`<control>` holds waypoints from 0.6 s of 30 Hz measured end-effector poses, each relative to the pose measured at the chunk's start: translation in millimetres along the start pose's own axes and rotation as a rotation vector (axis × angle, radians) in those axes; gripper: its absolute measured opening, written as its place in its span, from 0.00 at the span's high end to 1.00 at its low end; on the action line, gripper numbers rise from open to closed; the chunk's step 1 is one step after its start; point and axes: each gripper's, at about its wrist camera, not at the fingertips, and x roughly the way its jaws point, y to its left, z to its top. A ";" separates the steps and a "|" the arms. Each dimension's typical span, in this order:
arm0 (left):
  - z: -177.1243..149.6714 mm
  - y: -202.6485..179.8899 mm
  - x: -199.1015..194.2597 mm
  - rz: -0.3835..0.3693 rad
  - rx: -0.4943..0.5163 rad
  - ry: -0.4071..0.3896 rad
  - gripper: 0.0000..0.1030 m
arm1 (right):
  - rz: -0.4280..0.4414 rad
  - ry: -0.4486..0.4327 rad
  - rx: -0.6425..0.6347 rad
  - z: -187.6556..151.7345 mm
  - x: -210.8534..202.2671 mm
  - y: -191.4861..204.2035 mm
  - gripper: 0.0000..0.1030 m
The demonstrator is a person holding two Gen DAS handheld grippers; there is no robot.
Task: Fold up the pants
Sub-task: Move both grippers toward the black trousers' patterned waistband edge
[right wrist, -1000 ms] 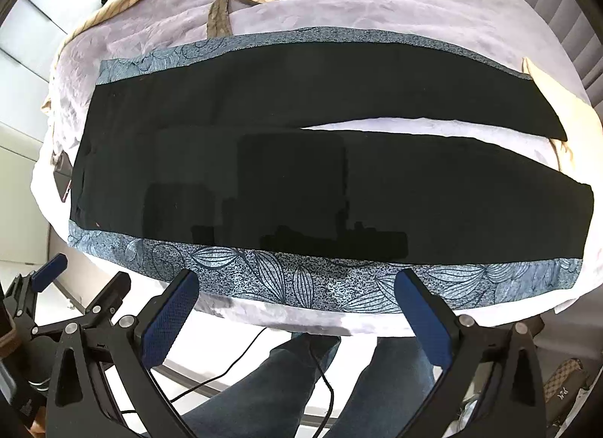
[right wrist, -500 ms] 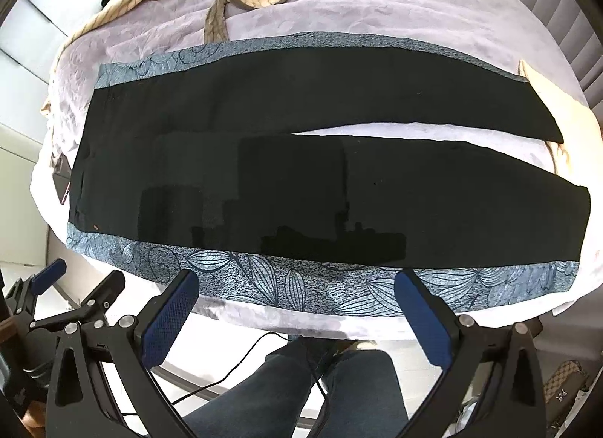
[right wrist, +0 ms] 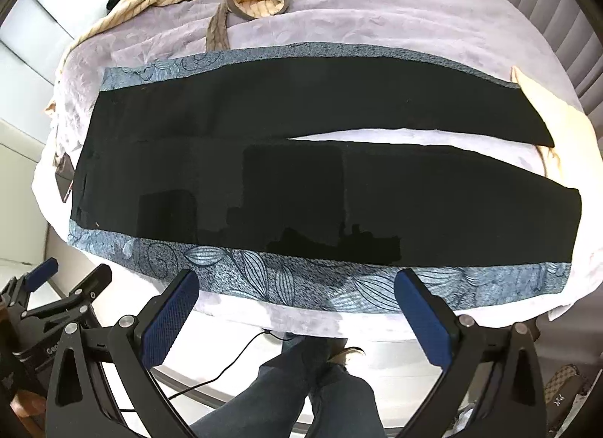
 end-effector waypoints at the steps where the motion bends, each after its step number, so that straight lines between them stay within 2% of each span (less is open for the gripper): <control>1: -2.0 -0.1 -3.1 -0.011 -0.009 -0.001 0.00 | -0.003 -0.006 -0.001 -3.7 -4.4 -2.1 0.00; 9: -20.5 9.2 -37.6 -0.009 -0.025 -0.042 0.00 | -0.005 -0.041 -0.021 -22.0 -26.7 -9.4 0.00; 14: -32.8 21.7 -63.7 0.020 -0.033 -0.086 0.00 | 0.010 -0.082 -0.027 -31.6 -44.8 -10.1 0.00; 18: -40.6 28.1 -65.9 0.038 -0.041 -0.075 0.00 | 0.017 -0.079 -0.025 -41.9 -47.2 -9.8 0.00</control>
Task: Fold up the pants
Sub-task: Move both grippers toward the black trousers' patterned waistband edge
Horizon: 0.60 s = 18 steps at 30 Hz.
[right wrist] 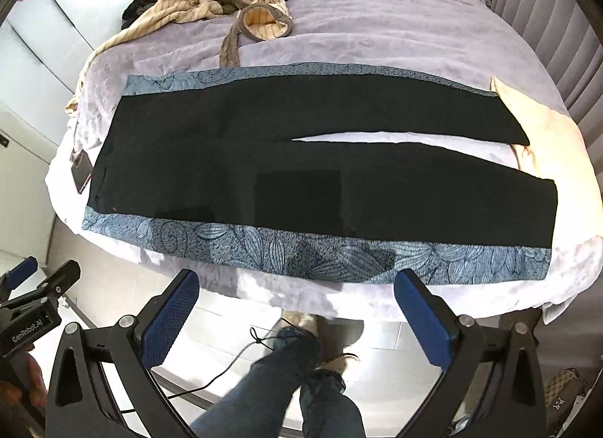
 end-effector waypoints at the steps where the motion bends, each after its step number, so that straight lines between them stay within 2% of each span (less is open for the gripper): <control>1: -0.9 2.3 2.8 0.001 -0.003 0.012 0.00 | -0.001 0.006 0.001 -2.5 0.5 0.2 0.00; 10: 10.3 14.9 35.8 -0.015 0.050 0.043 0.00 | -0.027 0.016 0.051 4.3 23.4 6.7 0.00; 18: 32.3 37.6 64.7 -0.021 0.117 0.051 0.00 | -0.025 0.043 0.072 10.3 55.8 44.3 0.00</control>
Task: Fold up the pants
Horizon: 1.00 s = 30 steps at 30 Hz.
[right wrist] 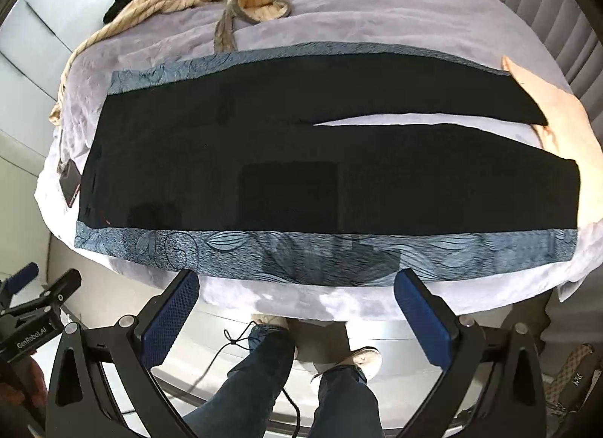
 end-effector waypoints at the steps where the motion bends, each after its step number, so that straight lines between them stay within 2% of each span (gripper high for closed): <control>1: 2.3 2.7 4.8 -0.006 0.005 0.008 0.00 | -0.002 0.009 0.003 1.6 4.6 4.4 0.00; 6: 12.6 14.1 25.3 -0.032 0.020 0.036 0.00 | 0.019 0.035 0.008 10.1 21.2 26.4 0.00; 18: 31.5 27.0 65.6 -0.047 0.006 0.100 0.00 | 0.014 0.106 0.017 26.2 55.1 37.8 0.00; 25: 34.6 29.5 79.7 -0.062 0.005 0.118 0.00 | 0.044 0.120 0.003 32.9 66.1 49.2 0.00; 27: 35.1 30.7 81.9 -0.076 -0.003 0.112 0.00 | 0.067 0.122 0.011 34.4 68.8 51.4 0.00; 28: 36.0 31.9 83.1 -0.094 -0.010 0.107 0.00 | 0.105 0.123 0.026 36.0 70.7 51.5 0.00; 29: 36.6 34.7 85.6 -0.142 -0.027 0.101 0.00 | 0.122 0.123 0.034 37.8 71.1 51.3 0.00; 30: 37.4 37.7 88.1 -0.174 -0.047 0.104 0.00 | 0.192 0.120 0.062 40.3 72.4 49.1 0.00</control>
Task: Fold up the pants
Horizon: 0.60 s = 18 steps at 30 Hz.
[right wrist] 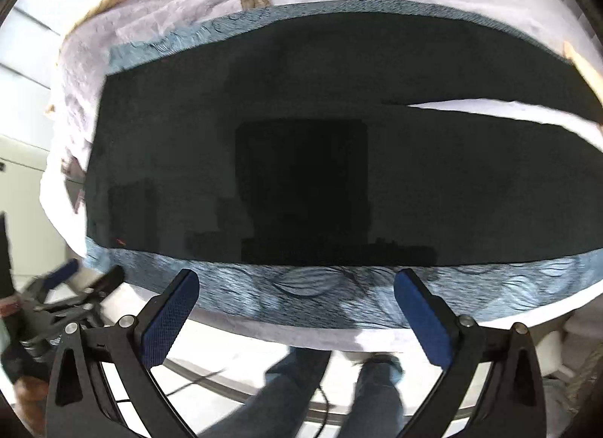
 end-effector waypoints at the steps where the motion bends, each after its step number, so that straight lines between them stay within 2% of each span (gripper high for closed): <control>1: 0.4 3.1 1.8 -0.020 -0.019 0.000 0.00 | 0.037 0.000 0.012 1.9 0.4 -0.5 0.00; 3: 1.5 13.3 6.4 -0.098 -0.067 -0.001 0.03 | 0.223 0.001 0.067 5.9 2.0 -7.0 0.00; 4: 1.2 17.9 7.1 -0.130 -0.084 -0.009 0.14 | 0.244 0.002 0.072 6.5 2.3 -7.9 0.00; 6: 0.0 26.3 9.6 -0.175 -0.109 -0.009 0.20 | 0.364 0.023 0.095 3.6 7.8 -12.7 0.06; 7: -1.1 29.9 10.8 -0.194 -0.125 -0.008 0.20 | 0.427 0.065 0.109 -3.2 17.0 -17.1 0.21; 8: -3.1 33.6 11.4 -0.219 -0.139 -0.010 0.20 | 0.439 0.080 0.115 -7.6 20.7 -18.3 0.35; 10: -7.8 38.5 11.5 -0.256 -0.153 -0.012 0.20 | 0.501 0.171 0.147 -25.6 43.6 -27.1 0.35; 14: -17.7 43.2 13.6 -0.300 -0.174 -0.008 0.20 | 0.491 0.232 0.177 -48.2 72.3 -37.5 0.35; 17: -24.0 44.9 14.8 -0.312 -0.181 -0.005 0.20 | 0.503 0.181 0.228 -50.6 81.8 -47.3 0.35; 18: -25.3 46.5 15.0 -0.319 -0.186 -0.004 0.20 | 0.539 0.134 0.267 -48.4 80.5 -52.5 0.36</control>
